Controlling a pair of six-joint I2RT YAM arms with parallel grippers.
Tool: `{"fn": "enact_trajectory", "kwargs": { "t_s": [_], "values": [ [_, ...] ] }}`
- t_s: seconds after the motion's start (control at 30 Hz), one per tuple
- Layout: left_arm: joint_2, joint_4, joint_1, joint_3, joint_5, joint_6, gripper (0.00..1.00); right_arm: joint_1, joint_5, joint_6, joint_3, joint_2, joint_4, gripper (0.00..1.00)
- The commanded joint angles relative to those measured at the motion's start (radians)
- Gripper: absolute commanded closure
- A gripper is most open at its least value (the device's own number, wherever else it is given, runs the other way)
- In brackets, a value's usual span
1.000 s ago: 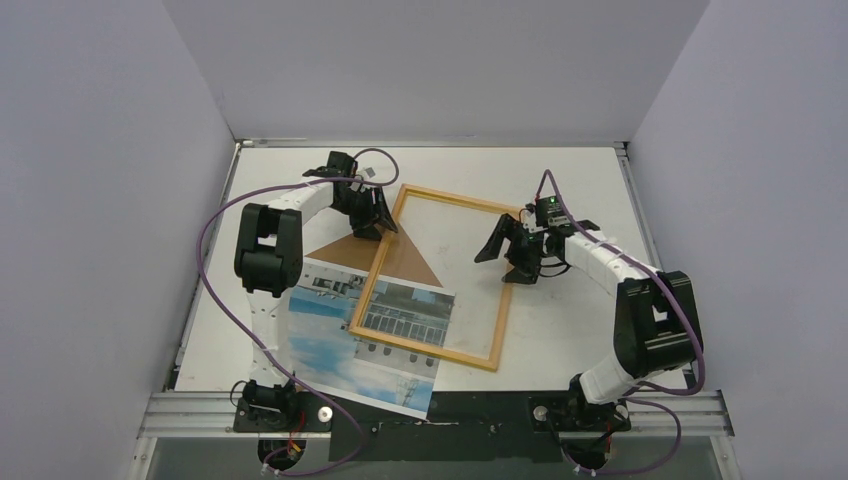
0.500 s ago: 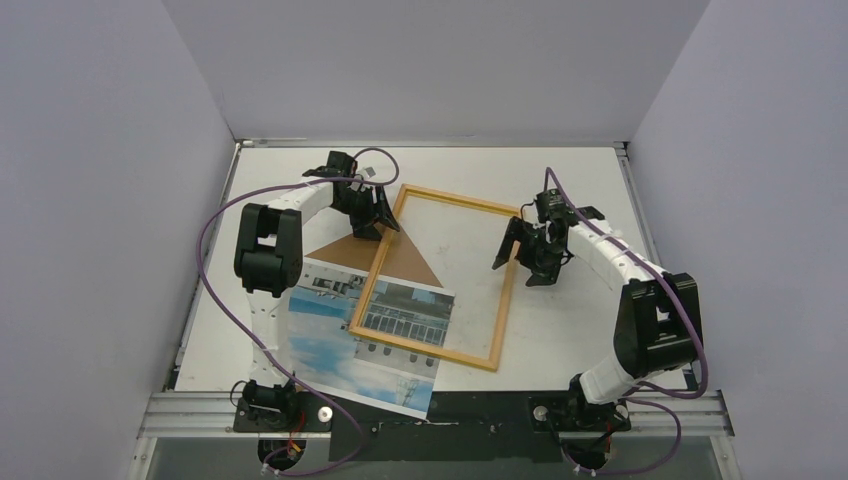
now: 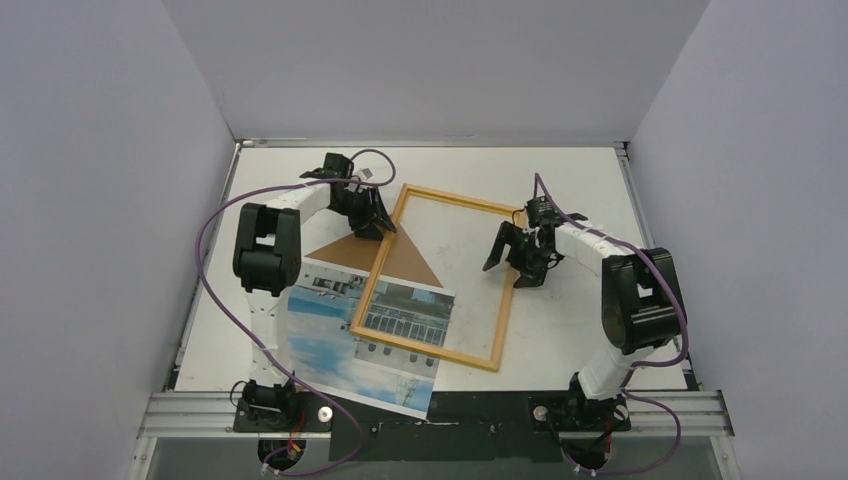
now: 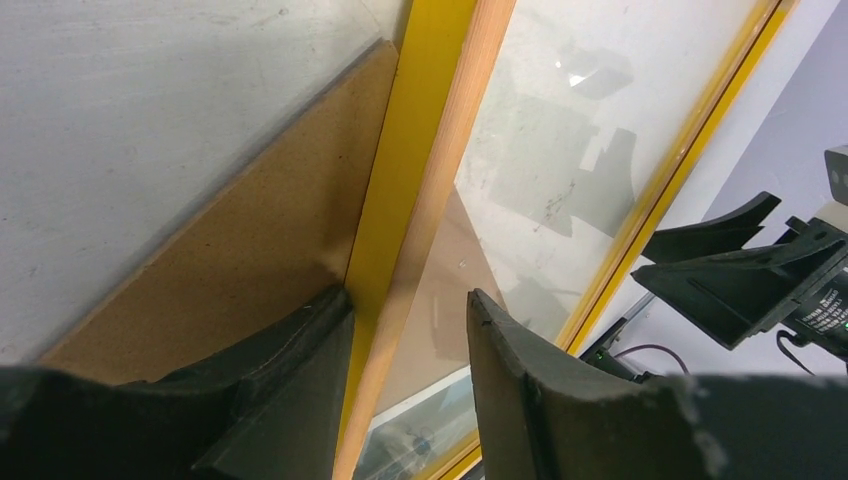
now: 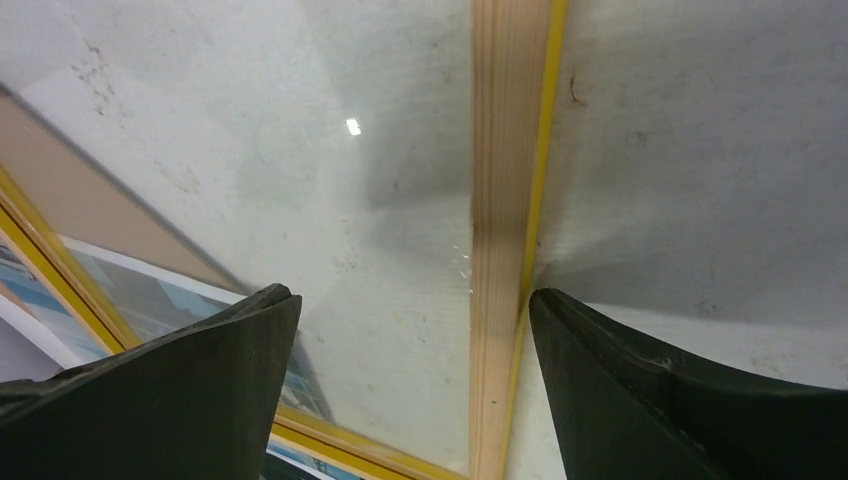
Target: Put the photo into the frame
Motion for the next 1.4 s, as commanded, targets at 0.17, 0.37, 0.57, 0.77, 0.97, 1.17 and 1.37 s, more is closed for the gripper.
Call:
{"fn": "enact_trajectory", "kwargs": {
  "t_s": [0.17, 0.37, 0.57, 0.77, 0.97, 1.17, 1.37],
  "values": [
    [0.007, 0.062, -0.011, 0.003, 0.094, -0.047, 0.61, -0.023, -0.102, 0.07, -0.013, -0.011, 0.34, 0.15],
    [0.027, 0.056, -0.035, 0.043, 0.102, -0.067, 0.61, -0.066, -0.121, 0.076, 0.093, 0.079, 0.418, 0.16],
    [0.083, 0.065, -0.079, 0.118, 0.115, -0.095, 0.61, -0.125, -0.121, 0.03, 0.116, 0.114, 0.411, 0.16],
    [0.118, 0.023, -0.118, 0.185, 0.079, -0.089, 0.61, -0.24, -0.149, -0.029, 0.073, 0.13, 0.419, 0.16],
    [0.101, -0.015, -0.11, 0.177, 0.015, -0.063, 0.58, -0.255, -0.139, 0.01, 0.048, 0.125, 0.461, 0.17],
    [0.028, -0.116, -0.041, 0.206, -0.109, 0.009, 0.45, -0.291, -0.015, -0.005, 0.093, 0.054, 0.328, 0.14],
    [-0.102, -0.182, 0.029, 0.177, -0.223, 0.071, 0.38, -0.281, 0.094, -0.014, 0.116, -0.072, 0.252, 0.12]
  ]
}}
